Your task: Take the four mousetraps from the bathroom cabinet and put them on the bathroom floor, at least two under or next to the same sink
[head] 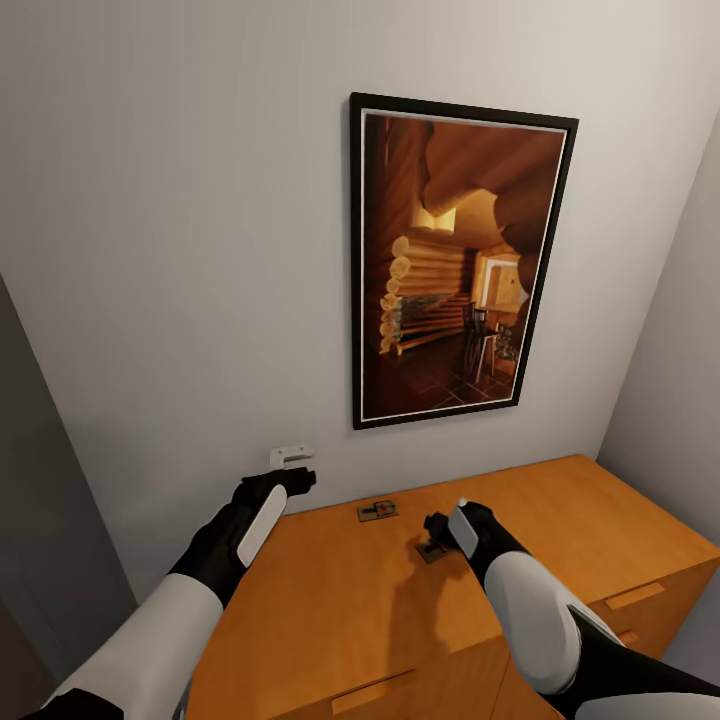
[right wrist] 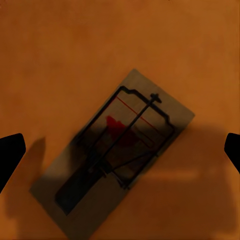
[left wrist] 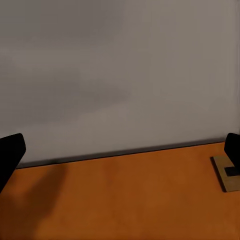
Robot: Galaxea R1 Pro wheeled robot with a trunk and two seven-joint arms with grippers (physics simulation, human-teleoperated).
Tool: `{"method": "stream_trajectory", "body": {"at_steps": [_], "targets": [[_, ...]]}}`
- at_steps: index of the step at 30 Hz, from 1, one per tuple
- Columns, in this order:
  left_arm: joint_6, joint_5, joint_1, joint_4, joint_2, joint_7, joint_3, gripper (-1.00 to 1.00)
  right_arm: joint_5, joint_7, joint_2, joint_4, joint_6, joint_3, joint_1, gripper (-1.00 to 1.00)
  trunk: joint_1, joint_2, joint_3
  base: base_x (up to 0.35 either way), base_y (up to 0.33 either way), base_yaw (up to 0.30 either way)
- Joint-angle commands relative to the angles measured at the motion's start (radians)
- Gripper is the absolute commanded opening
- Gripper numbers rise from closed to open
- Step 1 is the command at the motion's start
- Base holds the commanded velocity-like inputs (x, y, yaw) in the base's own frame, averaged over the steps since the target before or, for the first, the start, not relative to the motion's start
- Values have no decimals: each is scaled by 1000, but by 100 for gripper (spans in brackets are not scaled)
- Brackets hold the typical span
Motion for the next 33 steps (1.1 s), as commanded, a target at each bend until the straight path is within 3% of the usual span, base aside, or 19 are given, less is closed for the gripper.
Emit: {"method": "stream_trajectory", "body": {"at_steps": [1, 7, 10, 16, 17, 21, 25, 33], "targets": [[2, 11, 0, -1, 1, 10, -3, 100, 10, -4, 1, 3, -4, -6, 0, 100, 0, -1, -1, 0, 0, 0], [2, 11, 0, -1, 1, 10, -3, 100, 8, -48, 1, 26, -73, -6, 0, 100, 0, -1, -1, 0, 0, 0], [1, 11, 0, -1, 0, 10, -3, 100, -13, -80, 1, 40, -120, -6, 0, 100, 0, -1, -1, 0, 0, 0], [1, 11, 0, -1, -2, 10, -3, 100, -101, -153, 1, 53, -180, -5, 0, 100, 0, -1, -1, 0, 0, 0], [1, 11, 0, -1, -2, 10, -4, 100, -131, -187, 1, 56, -200, -4, 0, 100, 0, -1, -1, 0, 0, 0], [1, 11, 0, -1, -2, 10, -4, 100, -171, -250, 1, 63, -241, -2, 0, 100, 0, -1, -1, 0, 0, 0], [1, 11, 0, -1, 0, 10, -3, 100, -190, -290, 1, 68, -277, 0, 0, 100, 0, -1, -1, 0, 0, 0], [2, 11, 0, -1, 0, 10, -3, 100, -199, -301, 1, 96, -292, 1, 0, 100, 0, -1, -1, 0, 0, 0]]}}
